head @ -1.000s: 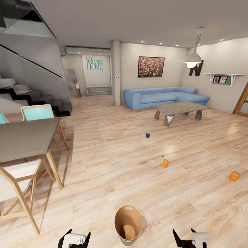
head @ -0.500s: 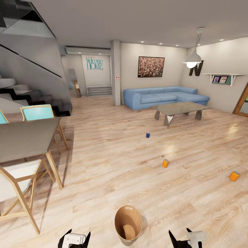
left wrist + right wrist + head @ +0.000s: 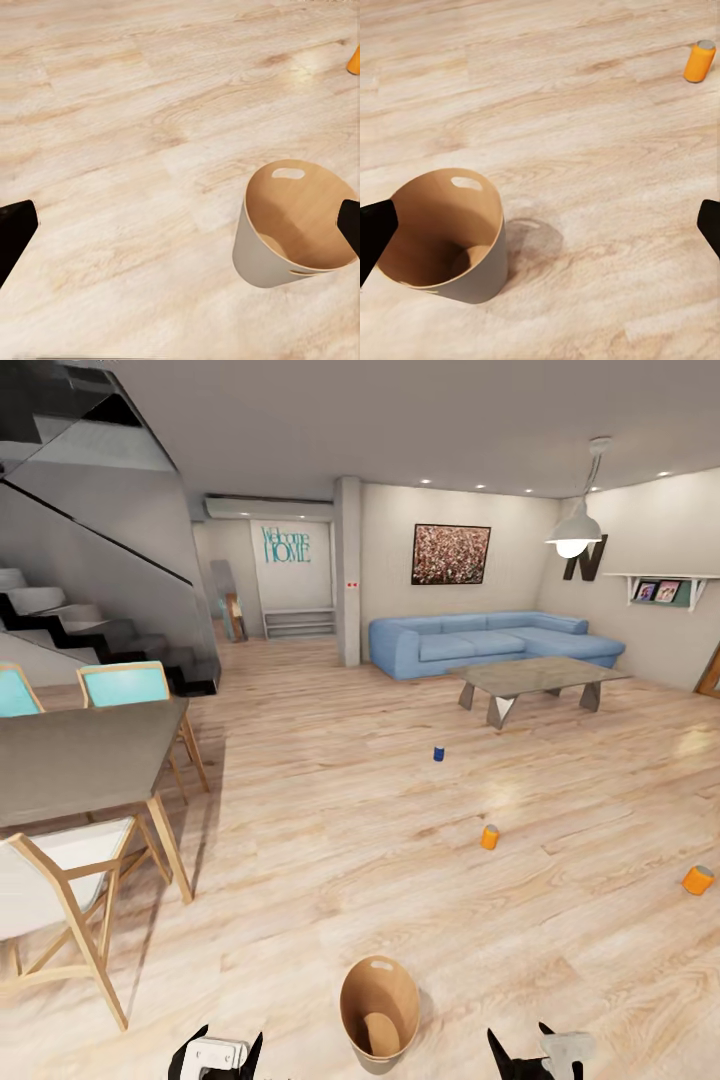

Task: Put the three can of soda from the living room inside the tash can in the kitchen.

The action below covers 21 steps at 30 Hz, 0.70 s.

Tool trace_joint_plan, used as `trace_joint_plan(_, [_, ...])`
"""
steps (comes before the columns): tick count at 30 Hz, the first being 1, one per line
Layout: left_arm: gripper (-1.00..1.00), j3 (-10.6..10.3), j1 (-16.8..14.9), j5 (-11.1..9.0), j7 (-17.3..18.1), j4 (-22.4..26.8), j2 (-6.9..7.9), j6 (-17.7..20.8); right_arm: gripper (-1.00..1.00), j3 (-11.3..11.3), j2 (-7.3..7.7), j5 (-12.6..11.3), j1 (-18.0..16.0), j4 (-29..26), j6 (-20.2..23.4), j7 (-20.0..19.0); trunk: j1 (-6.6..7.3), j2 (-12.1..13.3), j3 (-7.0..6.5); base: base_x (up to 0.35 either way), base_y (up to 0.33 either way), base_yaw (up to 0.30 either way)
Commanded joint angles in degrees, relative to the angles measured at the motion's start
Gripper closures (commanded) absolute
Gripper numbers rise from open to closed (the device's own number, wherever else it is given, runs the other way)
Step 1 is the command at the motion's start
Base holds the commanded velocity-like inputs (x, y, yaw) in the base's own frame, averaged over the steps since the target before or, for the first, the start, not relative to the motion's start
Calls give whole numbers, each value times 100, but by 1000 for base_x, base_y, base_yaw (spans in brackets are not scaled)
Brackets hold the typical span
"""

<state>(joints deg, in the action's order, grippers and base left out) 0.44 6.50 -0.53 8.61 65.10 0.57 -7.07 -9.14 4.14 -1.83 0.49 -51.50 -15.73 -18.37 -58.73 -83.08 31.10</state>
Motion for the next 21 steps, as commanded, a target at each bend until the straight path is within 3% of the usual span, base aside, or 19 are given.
trace_joint_plan(1, [-100, 0, 0, 0, 0, 1, 1, 1, -100, 0, -2, 2, -1, 0, 0, 0, 0, 0, 0, 0, 0, 191])
trace_joint_plan(6, [-100, 3, 0, -23, -11, 3, 3, 9, -100, 10, 23, 12, -4, 0, 0, -7, 0, 0, 0, 0, 0, 150])
trace_joint_plan(12, [-100, 6, -5, -209, -11, 3, 6, 18, -100, 121, 44, 35, -17, -38, 109, -58, 0, 0, 0, 0, 0, 31])
trace_joint_plan(15, [-100, 3, -7, -257, -9, 3, 5, 20, -100, 406, 37, 129, -234, -133, 783, -55, 0, 0, 0, 0, 0, 7])
trace_joint_plan(18, [-100, 1, -8, -279, -7, 3, 5, 21, -100, 688, 35, 344, -905, -273, 2336, -13, 0, 0, 0, 0, 0, 3])
trace_joint_plan(21, [-100, 1, -6, -288, -4, 8, 5, 21, -100, 760, 41, 406, -1509, -293, 3198, -7, 0, 0, 0, 0, 0, 1])
